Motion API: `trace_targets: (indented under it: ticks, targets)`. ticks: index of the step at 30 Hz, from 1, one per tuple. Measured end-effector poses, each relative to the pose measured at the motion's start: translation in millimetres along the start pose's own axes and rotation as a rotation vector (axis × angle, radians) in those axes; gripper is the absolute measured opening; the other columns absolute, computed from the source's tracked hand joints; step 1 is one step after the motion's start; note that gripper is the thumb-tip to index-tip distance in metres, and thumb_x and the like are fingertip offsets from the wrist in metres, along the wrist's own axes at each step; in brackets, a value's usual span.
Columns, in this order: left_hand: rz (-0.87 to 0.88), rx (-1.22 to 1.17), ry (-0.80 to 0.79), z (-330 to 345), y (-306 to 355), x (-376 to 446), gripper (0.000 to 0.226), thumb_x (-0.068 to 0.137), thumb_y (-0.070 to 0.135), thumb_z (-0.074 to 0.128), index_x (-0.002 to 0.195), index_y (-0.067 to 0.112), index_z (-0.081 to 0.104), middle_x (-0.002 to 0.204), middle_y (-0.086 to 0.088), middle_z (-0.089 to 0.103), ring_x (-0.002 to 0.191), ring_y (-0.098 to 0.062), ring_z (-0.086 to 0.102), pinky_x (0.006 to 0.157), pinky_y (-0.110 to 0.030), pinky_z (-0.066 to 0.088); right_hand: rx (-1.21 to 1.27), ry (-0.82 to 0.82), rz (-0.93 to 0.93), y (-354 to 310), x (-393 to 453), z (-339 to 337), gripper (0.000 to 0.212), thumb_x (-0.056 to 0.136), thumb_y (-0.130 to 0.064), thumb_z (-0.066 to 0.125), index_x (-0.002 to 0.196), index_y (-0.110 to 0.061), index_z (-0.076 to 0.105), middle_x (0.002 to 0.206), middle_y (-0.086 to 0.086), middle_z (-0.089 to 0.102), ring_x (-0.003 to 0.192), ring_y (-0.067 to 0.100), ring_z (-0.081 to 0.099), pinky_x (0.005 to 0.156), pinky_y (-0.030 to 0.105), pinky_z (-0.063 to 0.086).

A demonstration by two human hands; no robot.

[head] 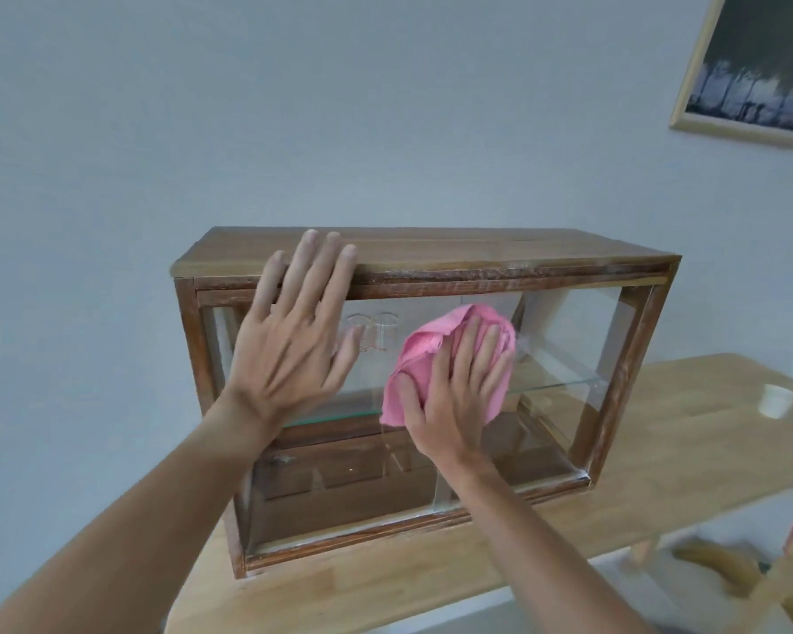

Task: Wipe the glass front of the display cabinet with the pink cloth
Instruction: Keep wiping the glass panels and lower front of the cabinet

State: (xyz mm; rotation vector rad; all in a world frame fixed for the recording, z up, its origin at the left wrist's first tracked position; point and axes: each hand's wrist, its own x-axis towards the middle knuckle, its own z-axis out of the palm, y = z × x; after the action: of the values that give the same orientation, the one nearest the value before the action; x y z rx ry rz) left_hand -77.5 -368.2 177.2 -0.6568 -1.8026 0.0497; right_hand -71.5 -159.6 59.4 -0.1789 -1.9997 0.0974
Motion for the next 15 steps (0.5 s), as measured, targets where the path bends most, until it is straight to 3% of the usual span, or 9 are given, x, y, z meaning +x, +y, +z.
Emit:
trace_targets:
  ticks: [2, 3, 5, 7, 11, 14, 15]
  targets:
    - [0.017, -0.026, -0.022, 3, 26, 20, 0.065, 0.102, 0.040, 0.034, 0.156, 0.003, 0.029, 0.163, -0.017, 0.028, 0.153, -0.033, 0.022, 0.124, -0.049, 0.017, 0.016, -0.078, -0.022, 14, -42, 8, 0.082, 0.100, -0.060, 0.034, 0.161, -0.008, 0.013, 0.169, 0.017, -0.001, 0.155, 0.044, 0.004, 0.122, 0.068, 0.006]
    - [0.009, -0.027, -0.032, 6, 37, 28, 0.065, 0.101, 0.038, 0.037, 0.156, 0.004, 0.032, 0.162, -0.017, 0.030, 0.152, -0.034, 0.024, 0.123, -0.050, 0.018, 0.027, -0.122, -0.038, 26, -63, 13, 0.079, 0.099, -0.057, 0.040, 0.157, -0.005, 0.026, 0.169, 0.019, 0.001, 0.155, 0.044, 0.004, 0.120, 0.070, 0.010]
    - [-0.035, -0.025, -0.049, 12, 55, 37, 0.065, 0.099, 0.039, 0.040, 0.154, 0.006, 0.036, 0.159, -0.018, 0.036, 0.149, -0.037, 0.029, 0.121, -0.052, 0.018, 0.037, -0.224, -0.070, 55, -95, 18, 0.061, 0.093, -0.050, 0.053, 0.128, 0.000, 0.058, 0.165, 0.020, 0.012, 0.155, 0.044, 0.005, 0.116, 0.072, 0.017]
    - [-0.086, -0.006, -0.043, 19, 65, 40, 0.065, 0.097, 0.042, 0.041, 0.151, 0.007, 0.040, 0.153, -0.020, 0.043, 0.144, -0.039, 0.037, 0.119, -0.053, 0.019, 0.024, -0.321, 0.002, 88, -103, 16, 0.061, 0.091, -0.047, 0.052, 0.116, 0.006, 0.066, 0.161, 0.025, 0.015, 0.153, 0.046, 0.011, 0.118, 0.069, 0.013]
    - [-0.128, 0.043, 0.009, 30, 67, 41, 0.060, 0.098, 0.044, 0.036, 0.146, 0.010, 0.043, 0.139, -0.017, 0.050, 0.129, -0.038, 0.045, 0.114, -0.053, 0.024, 0.135, -0.276, 0.409, 144, -50, -13, 0.084, 0.096, -0.054, 0.023, 0.149, 0.010, 0.035, 0.165, 0.029, -0.006, 0.155, 0.042, -0.012, 0.124, 0.056, -0.012]
    - [-0.158, 0.072, 0.048, 36, 70, 41, 0.058, 0.098, 0.045, 0.032, 0.144, 0.011, 0.045, 0.138, -0.014, 0.051, 0.124, -0.037, 0.047, 0.112, -0.053, 0.027, 0.323, -0.149, 0.685, 145, 18, -30, 0.093, 0.094, -0.062, 0.009, 0.157, 0.006, 0.007, 0.167, 0.026, -0.010, 0.154, 0.037, -0.020, 0.123, 0.054, -0.016]
    - [-0.167, 0.080, 0.060, 38, 71, 41, 0.057, 0.098, 0.045, 0.033, 0.143, 0.012, 0.046, 0.138, -0.014, 0.051, 0.123, -0.037, 0.047, 0.112, -0.053, 0.028, 0.344, -0.115, 0.681, 133, 36, -34, 0.092, 0.095, -0.063, 0.010, 0.156, 0.005, 0.011, 0.167, 0.026, -0.009, 0.154, 0.037, -0.020, 0.123, 0.054, -0.017]
